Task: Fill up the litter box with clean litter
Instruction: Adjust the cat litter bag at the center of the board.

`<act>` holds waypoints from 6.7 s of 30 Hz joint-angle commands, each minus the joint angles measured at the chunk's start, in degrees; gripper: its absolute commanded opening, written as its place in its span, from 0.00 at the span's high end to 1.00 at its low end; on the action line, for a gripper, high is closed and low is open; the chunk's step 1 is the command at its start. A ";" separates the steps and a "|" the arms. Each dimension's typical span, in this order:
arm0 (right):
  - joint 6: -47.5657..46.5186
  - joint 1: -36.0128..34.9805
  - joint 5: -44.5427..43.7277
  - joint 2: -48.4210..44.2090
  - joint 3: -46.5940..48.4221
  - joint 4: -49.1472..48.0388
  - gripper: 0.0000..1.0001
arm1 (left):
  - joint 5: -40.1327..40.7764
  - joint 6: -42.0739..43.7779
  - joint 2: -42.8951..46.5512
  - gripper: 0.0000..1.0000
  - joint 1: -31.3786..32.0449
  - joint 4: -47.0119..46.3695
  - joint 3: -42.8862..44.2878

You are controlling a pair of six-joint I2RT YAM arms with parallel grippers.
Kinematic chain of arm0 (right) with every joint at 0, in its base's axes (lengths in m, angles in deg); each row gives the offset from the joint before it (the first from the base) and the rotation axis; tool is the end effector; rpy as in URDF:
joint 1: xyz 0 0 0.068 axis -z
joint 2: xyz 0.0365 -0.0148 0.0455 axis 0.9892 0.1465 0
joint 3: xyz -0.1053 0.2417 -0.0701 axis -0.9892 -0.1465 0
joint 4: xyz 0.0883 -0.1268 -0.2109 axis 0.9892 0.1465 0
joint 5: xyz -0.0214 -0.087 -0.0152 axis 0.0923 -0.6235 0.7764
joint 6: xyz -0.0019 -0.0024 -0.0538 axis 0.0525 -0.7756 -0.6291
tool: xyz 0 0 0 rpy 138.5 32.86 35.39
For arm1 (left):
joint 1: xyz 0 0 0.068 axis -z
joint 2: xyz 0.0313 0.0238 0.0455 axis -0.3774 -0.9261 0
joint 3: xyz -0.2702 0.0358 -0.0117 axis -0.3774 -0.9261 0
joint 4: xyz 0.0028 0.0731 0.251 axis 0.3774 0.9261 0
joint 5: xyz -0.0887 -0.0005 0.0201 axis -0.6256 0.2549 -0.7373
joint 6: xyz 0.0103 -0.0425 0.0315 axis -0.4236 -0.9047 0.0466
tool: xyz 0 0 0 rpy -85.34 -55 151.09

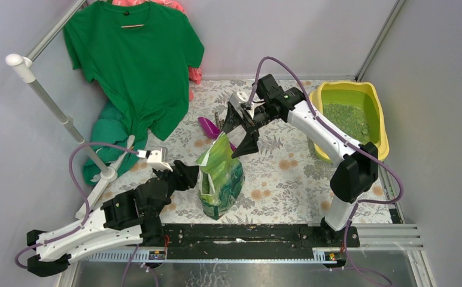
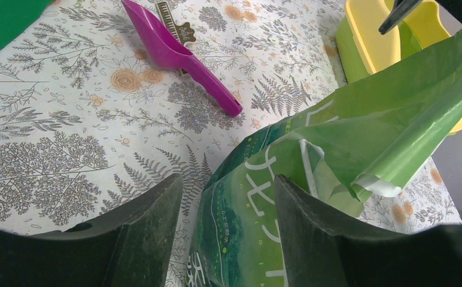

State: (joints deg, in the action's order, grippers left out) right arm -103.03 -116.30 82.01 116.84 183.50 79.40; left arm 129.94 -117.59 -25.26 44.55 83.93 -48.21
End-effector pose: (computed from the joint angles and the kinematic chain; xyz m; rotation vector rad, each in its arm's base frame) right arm 0.2850 0.2400 0.3520 -1.7108 0.9734 1.4117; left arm 0.0635 -0.0856 0.2770 -0.0826 1.8557 -0.5793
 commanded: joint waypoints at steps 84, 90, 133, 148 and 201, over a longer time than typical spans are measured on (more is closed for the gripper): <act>52.66 18.64 -8.27 -17.84 -29.08 -51.35 1.00 | -1.10 34.37 -6.32 0.29 1.93 -51.46 -18.01; 53.49 18.64 -7.81 -19.10 -30.76 -52.46 1.00 | 0.51 39.74 -11.14 0.40 1.77 -61.27 -18.54; 112.45 17.73 7.64 7.71 -32.96 -146.23 0.00 | -24.62 32.83 -13.05 1.00 -18.07 -55.87 -12.45; 110.09 13.98 6.98 9.80 -33.91 -145.63 0.11 | -31.44 30.76 -12.89 1.00 -23.51 -54.51 -11.62; 125.29 15.47 4.07 -14.69 -41.29 -146.23 1.00 | -56.37 25.27 -16.78 0.16 -26.87 -66.61 -18.17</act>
State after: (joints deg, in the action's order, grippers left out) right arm 18.93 -101.26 93.29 107.99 139.70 -57.84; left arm 77.05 -90.51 -43.27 18.21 20.66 -65.93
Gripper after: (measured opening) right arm 0.014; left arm 0.858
